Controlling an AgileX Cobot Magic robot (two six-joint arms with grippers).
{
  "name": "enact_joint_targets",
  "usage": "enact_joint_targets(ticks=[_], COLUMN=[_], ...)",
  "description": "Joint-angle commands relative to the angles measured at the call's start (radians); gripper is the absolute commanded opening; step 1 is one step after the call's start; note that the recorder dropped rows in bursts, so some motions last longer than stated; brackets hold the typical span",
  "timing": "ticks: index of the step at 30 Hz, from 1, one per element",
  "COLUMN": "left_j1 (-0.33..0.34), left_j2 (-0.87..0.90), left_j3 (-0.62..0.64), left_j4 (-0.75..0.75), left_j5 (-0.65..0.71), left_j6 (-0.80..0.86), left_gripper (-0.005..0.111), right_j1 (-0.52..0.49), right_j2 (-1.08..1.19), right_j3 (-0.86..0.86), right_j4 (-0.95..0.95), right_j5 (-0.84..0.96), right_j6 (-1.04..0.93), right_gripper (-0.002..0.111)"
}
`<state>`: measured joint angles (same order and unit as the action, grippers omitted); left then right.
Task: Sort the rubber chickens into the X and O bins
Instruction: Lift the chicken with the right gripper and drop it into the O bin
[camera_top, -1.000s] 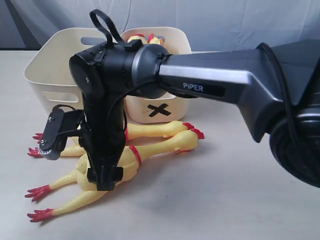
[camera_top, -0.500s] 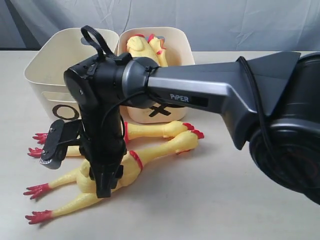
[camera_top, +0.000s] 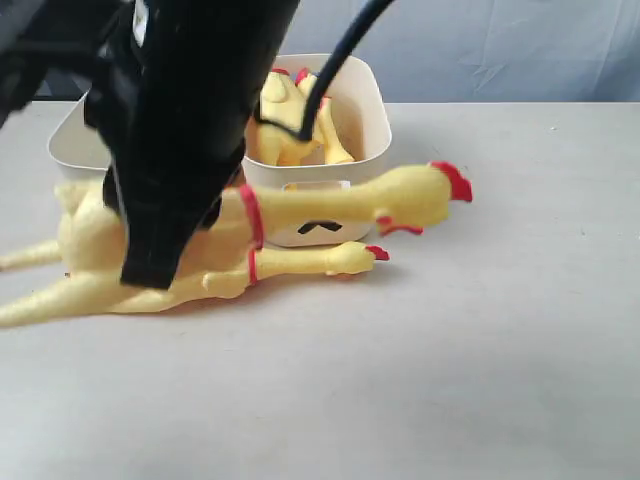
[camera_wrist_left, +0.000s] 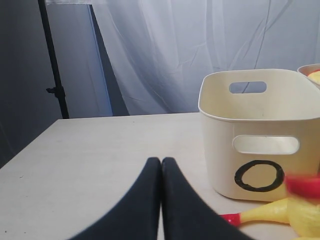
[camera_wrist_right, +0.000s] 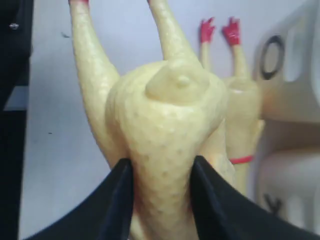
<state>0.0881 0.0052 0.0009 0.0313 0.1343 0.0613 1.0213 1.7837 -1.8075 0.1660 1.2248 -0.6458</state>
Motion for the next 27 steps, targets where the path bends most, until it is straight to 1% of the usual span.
enact_joint_targets(ticks=[1,2,3,6,7,8,9,13,14,15,16,17,19,22,23,24,25,27], left_j1=[-0.008,-0.008,-0.008,-0.008,-0.008,-0.008,-0.008,-0.008,-0.008,-0.008,-0.008,-0.008,-0.008,-0.008,-0.008,-0.008,-0.008,-0.008], left_j2=[-0.005,-0.005,-0.005,-0.005,-0.005,-0.005,-0.005,-0.005,-0.005,-0.005,-0.005,-0.005,-0.005,-0.005,-0.005,-0.005,-0.005,-0.005], left_j3=[-0.001,-0.001,-0.001,-0.001,-0.001,-0.001,-0.001,-0.001,-0.001,-0.001,-0.001,-0.001,-0.001,-0.001,-0.001,-0.001,-0.001,-0.001], left_j4=[-0.003,-0.003,-0.003,-0.003,-0.003,-0.003,-0.003,-0.003,-0.003,-0.003,-0.003,-0.003,-0.003,-0.003,-0.003,-0.003,-0.003,-0.003], left_j5=[-0.001,-0.001,-0.001,-0.001,-0.001,-0.001,-0.001,-0.001,-0.001,-0.001,-0.001,-0.001,-0.001,-0.001,-0.001,-0.001,-0.001,-0.001], left_j6=[-0.004,-0.004,-0.004,-0.004,-0.004,-0.004,-0.004,-0.004,-0.004,-0.004,-0.004,-0.004,-0.004,-0.004,-0.004,-0.004,-0.004,-0.004], left_gripper=[0.0,0.0,0.0,0.0,0.0,0.0,0.0,0.0,0.0,0.0,0.0,0.0,0.0,0.0,0.0,0.0,0.0,0.0], right_j1=[-0.005,-0.005,-0.005,-0.005,-0.005,-0.005,-0.009,-0.034,-0.05,-0.057,-0.068,-0.081,-0.104,-0.124,-0.129,-0.129,-0.129,-0.129], right_j2=[-0.133,-0.138,-0.135,-0.094,-0.054,-0.027,0.032,0.162,0.226,0.249,0.301,0.342,0.397,0.45,0.46,0.462,0.467,0.474], right_j3=[-0.044,-0.044,-0.044,-0.044,-0.044,-0.044,-0.044,-0.044,-0.044,-0.044,-0.044,-0.044,-0.044,-0.042,-0.042,-0.042,-0.042,-0.042], right_j4=[-0.159,-0.174,-0.176,-0.176,-0.176,-0.176,-0.174,-0.138,-0.035,0.039,0.196,0.284,0.309,0.339,0.403,0.43,0.449,0.453], right_j5=[-0.295,-0.413,-0.569,-0.816,-0.959,-1.014,-1.106,-1.31,-1.477,-1.56,-1.702,-1.781,-1.847,-1.816,-1.762,-1.746,-1.742,-1.742], right_j6=[0.085,0.103,0.109,0.109,0.109,0.109,0.109,0.109,0.135,0.156,0.229,0.286,0.308,0.317,0.339,0.352,0.365,0.381], right_gripper=[-0.001,-0.001,-0.001,-0.001,-0.001,-0.001,-0.001,-0.001,-0.001,-0.001,-0.001,-0.001,-0.001,-0.001,0.007,0.013,0.022,0.047])
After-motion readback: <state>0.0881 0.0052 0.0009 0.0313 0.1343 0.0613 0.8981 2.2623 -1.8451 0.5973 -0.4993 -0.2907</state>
